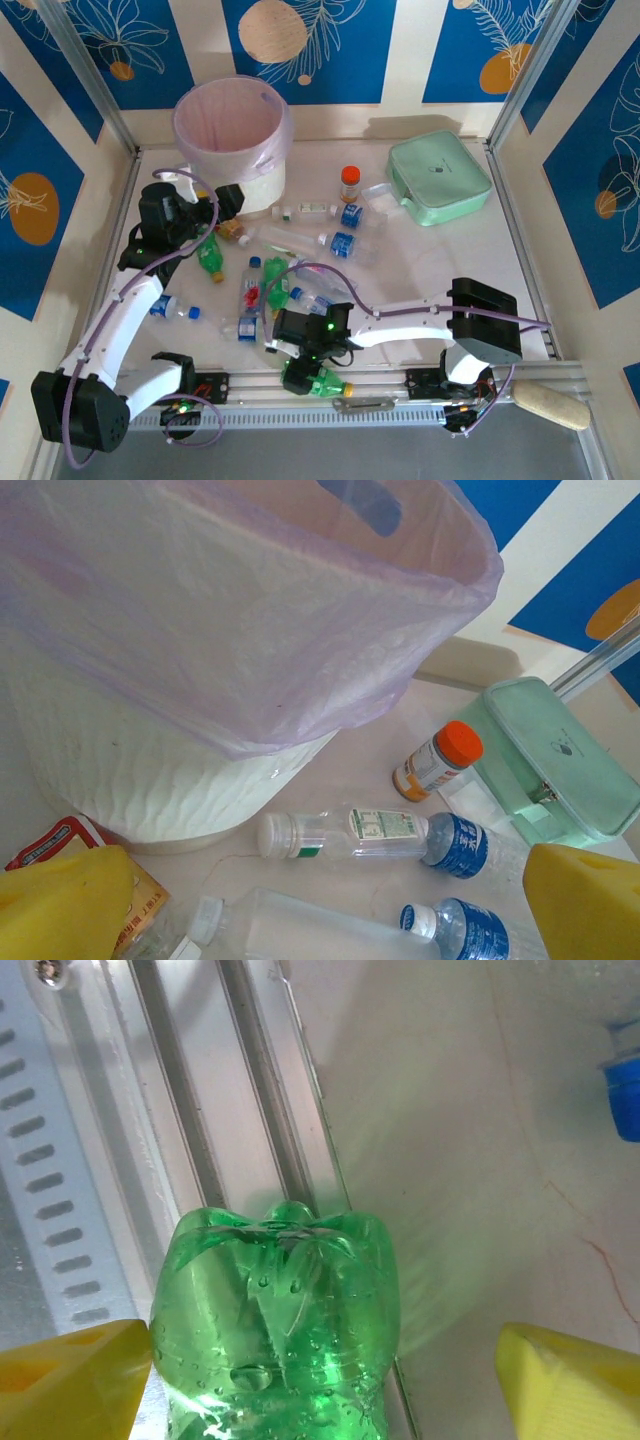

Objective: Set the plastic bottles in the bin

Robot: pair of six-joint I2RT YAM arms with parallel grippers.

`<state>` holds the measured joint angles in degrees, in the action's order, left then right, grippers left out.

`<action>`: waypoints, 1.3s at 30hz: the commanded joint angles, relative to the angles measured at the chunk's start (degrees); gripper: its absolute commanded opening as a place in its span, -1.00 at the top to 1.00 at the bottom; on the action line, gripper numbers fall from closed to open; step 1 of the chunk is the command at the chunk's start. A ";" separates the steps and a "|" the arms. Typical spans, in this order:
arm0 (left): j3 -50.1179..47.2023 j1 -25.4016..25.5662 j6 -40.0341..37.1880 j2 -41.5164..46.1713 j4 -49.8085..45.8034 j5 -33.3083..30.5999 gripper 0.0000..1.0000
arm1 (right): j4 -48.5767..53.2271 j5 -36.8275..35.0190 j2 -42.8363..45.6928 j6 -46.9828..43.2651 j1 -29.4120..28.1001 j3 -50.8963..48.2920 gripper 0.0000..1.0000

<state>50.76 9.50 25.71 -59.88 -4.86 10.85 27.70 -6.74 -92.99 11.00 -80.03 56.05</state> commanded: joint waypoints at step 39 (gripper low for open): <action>-4.18 -0.99 -1.54 3.34 6.32 4.35 -0.99 | -5.00 17.36 7.76 4.13 27.53 2.31 0.18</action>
<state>47.51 9.10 25.19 -58.22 -1.54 11.16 23.77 6.07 -87.07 13.23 -55.86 56.10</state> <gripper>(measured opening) 0.996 0.571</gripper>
